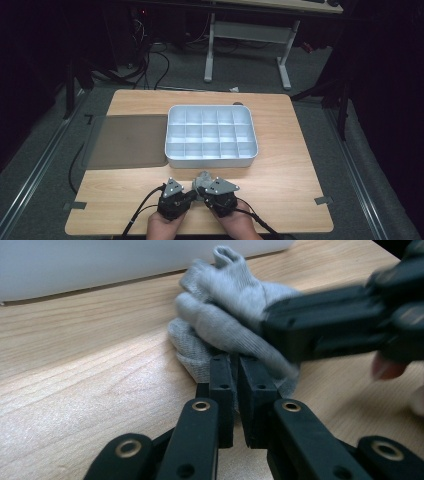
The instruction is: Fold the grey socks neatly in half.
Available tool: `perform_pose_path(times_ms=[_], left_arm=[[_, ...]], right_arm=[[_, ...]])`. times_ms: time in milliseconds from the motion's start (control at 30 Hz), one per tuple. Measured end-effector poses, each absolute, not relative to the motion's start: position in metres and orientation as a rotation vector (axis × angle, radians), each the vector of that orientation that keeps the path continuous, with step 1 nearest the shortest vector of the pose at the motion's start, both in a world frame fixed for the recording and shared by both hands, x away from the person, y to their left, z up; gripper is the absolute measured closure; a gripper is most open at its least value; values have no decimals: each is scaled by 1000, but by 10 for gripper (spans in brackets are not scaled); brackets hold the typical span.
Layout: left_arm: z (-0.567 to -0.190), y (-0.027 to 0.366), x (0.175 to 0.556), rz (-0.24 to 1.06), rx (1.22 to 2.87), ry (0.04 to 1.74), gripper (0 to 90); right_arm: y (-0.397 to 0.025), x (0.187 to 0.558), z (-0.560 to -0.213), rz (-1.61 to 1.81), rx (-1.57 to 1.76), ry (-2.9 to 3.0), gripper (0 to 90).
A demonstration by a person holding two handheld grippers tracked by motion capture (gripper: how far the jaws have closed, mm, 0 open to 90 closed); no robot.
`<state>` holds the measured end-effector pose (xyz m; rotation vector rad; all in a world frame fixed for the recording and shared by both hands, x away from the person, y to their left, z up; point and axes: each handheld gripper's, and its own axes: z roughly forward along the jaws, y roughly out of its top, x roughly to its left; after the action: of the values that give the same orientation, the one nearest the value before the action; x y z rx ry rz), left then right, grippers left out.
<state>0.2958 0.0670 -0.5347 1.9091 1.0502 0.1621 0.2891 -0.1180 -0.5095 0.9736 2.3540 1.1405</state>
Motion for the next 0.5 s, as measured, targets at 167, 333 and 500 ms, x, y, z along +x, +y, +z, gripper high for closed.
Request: perform_pose_path(times_ms=[167,333,500], left_arm=[[-535,73,297,137,1860,1084,846],[-533,81,295,164,1807,1092,851],[-522,79,295,226,1786,1014,869]], right_arm=[[-120,289,-520,1127,991,2380,886],[-118,288,-526,1107,977,2406,886],[-116,287,-527,1100,954,2401,886]])
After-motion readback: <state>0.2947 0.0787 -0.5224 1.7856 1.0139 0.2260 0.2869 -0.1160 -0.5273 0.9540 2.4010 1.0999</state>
